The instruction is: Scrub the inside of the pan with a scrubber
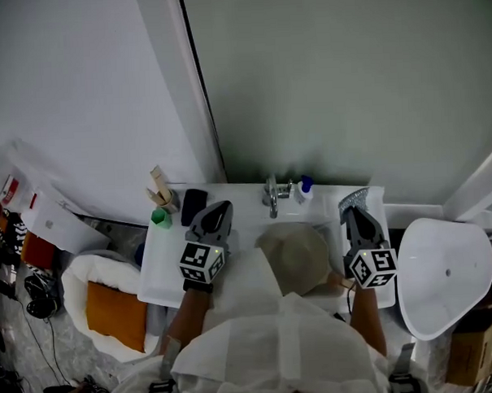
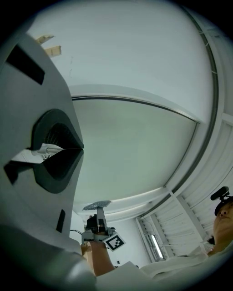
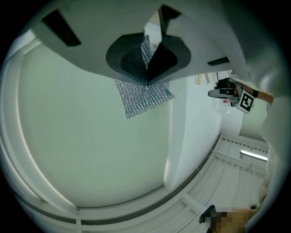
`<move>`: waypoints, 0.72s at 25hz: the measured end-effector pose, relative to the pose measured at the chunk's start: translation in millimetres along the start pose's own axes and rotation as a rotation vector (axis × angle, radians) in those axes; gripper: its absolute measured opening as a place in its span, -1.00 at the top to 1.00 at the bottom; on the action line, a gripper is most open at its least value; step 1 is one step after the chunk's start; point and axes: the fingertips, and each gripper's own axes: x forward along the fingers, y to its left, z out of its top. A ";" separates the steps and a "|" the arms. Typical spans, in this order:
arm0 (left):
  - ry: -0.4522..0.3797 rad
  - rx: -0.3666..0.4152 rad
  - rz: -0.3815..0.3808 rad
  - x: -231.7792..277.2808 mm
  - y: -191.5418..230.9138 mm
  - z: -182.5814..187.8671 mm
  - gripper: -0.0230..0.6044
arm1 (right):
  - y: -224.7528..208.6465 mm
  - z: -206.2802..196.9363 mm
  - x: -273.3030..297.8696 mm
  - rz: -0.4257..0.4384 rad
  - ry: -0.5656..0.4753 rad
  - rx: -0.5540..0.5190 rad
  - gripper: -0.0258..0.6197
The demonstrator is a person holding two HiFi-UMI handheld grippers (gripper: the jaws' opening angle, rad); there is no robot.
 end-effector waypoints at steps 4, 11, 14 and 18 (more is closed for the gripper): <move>0.008 -0.002 -0.006 -1.1 -1.9 -1.9 0.87 | 0.6 -1.1 -1.2 -0.008 0.013 -0.005 0.88; 0.012 -0.008 0.004 -3.6 1.7 -4.1 0.87 | 1.6 -2.8 -2.8 -0.005 0.020 -0.010 0.88; 0.013 -0.012 0.006 -5.7 1.1 -5.1 0.87 | 0.7 -1.3 -3.5 -0.008 0.022 -0.017 0.88; 0.020 -0.018 0.006 -6.8 -0.3 -9.4 0.87 | 1.1 -1.1 -2.3 -0.007 0.025 -0.023 0.88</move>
